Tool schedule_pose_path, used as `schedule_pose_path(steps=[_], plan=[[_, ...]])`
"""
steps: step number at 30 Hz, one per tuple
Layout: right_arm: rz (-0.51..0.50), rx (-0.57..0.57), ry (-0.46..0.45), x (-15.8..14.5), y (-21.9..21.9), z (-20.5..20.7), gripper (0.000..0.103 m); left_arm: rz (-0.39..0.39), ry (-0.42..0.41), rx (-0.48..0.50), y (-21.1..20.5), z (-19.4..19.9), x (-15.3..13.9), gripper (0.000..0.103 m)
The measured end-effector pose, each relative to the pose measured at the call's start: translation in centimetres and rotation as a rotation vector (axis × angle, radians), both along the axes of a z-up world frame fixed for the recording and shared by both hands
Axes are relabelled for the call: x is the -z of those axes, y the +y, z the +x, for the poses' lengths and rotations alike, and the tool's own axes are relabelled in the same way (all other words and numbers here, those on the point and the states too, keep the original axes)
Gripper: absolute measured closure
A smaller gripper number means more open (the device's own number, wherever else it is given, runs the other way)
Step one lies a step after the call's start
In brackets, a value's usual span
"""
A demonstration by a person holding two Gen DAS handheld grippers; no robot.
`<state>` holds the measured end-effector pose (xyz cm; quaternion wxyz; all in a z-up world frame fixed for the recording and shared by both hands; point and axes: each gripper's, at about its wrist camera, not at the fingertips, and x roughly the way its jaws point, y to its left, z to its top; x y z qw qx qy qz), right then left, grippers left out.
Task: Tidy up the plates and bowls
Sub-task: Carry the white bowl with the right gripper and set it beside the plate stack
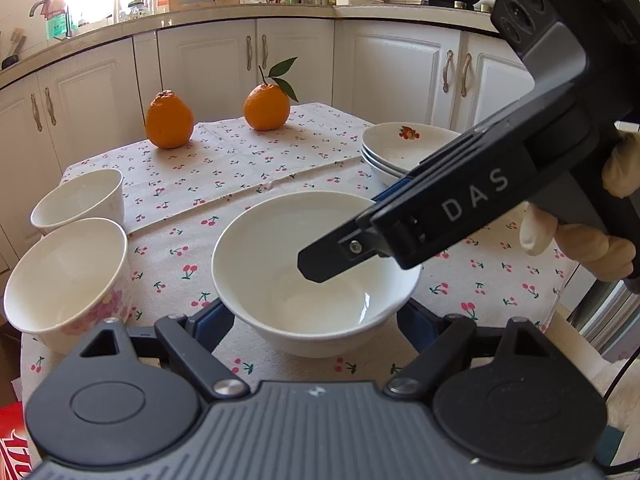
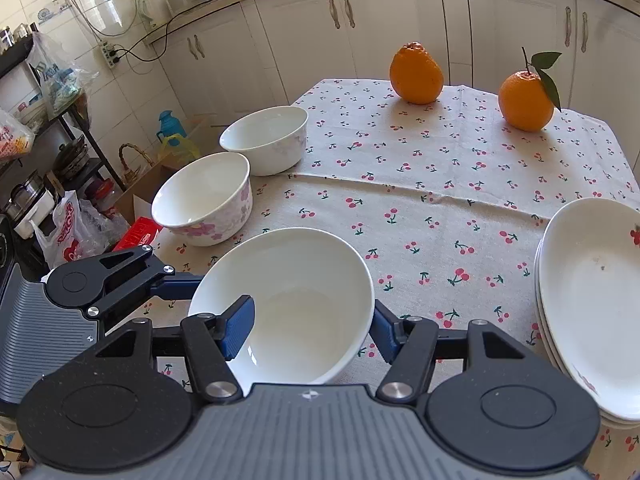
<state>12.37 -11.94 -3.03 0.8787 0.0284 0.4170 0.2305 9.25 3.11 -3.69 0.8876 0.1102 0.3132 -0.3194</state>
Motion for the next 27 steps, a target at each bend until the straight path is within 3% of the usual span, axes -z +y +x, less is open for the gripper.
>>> schedule_pose_path(steps=[12, 14, 16, 19, 27], plan=[[-0.004, 0.008, 0.012, 0.2, -0.1, 0.2, 0.036, -0.012, 0.018, 0.002, -0.1, 0.4, 0.4, 0.015], [0.005, 0.007, 0.012, 0.2, -0.2, 0.2, 0.033, -0.012, 0.011, 0.001, -0.1, 0.3, 0.4, 0.015], [0.009, 0.009, 0.001, 0.1, -0.2, 0.1, 0.018, -0.012, 0.003, 0.013, -0.2, 0.1, 0.4, 0.010], [0.004, 0.010, -0.034, -0.3, -0.2, -0.2, 0.003, -0.012, -0.006, 0.014, -0.1, -0.1, 0.3, 0.007], [-0.001, 0.005, -0.058, -0.8, 0.1, -0.4, 0.000, -0.002, 0.011, -0.019, 1.4, -1.3, 0.2, 0.007]])
